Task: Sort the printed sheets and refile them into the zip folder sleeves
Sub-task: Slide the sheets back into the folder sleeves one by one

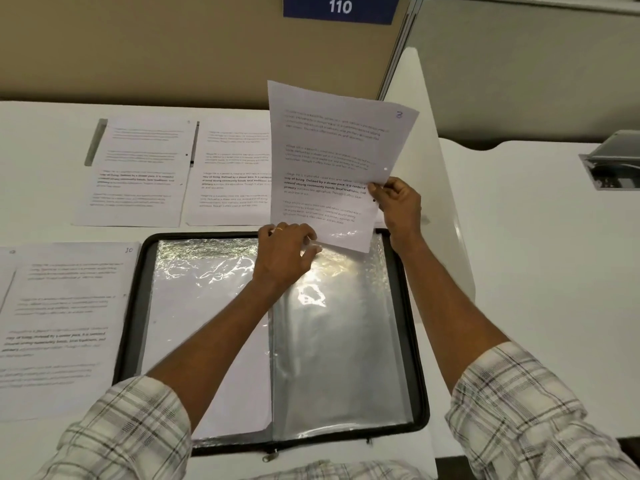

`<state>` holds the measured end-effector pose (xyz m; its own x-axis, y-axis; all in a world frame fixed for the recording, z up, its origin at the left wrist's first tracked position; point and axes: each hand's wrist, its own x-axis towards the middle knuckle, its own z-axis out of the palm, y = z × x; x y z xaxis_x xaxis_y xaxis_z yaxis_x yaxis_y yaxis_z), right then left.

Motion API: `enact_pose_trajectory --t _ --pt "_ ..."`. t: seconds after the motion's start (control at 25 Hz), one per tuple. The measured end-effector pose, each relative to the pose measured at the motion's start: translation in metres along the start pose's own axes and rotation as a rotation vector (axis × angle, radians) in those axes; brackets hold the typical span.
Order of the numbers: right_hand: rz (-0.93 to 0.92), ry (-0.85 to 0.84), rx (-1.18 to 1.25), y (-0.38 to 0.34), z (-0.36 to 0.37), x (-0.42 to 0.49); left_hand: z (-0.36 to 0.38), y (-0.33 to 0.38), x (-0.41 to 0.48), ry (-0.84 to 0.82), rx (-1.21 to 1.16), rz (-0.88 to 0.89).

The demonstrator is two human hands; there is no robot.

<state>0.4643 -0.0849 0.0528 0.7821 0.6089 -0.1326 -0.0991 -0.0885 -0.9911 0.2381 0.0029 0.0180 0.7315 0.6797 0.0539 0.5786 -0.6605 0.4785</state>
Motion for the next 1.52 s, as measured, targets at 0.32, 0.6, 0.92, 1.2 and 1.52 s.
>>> enact_pose_trajectory --t 0.32,0.6,0.92,1.2,1.52 --pt "-0.028 -0.001 -0.005 0.0 -0.002 -0.001 -0.01 -0.019 0.009 -0.077 -0.076 -0.09" --pt "-0.041 0.011 -0.081 -0.005 -0.006 0.008 -0.021 -0.021 0.013 -0.013 -0.185 -0.076" --pt "-0.064 -0.02 -0.154 -0.002 -0.001 0.008 -0.03 -0.035 0.02 -0.121 -0.225 -0.059" --pt "-0.063 -0.017 -0.176 0.005 -0.004 0.011 -0.03 -0.061 0.024 -0.212 -0.334 0.076" --pt "-0.136 0.032 -0.205 0.001 0.001 0.009 -0.023 -0.061 0.027 -0.151 -0.412 0.138"
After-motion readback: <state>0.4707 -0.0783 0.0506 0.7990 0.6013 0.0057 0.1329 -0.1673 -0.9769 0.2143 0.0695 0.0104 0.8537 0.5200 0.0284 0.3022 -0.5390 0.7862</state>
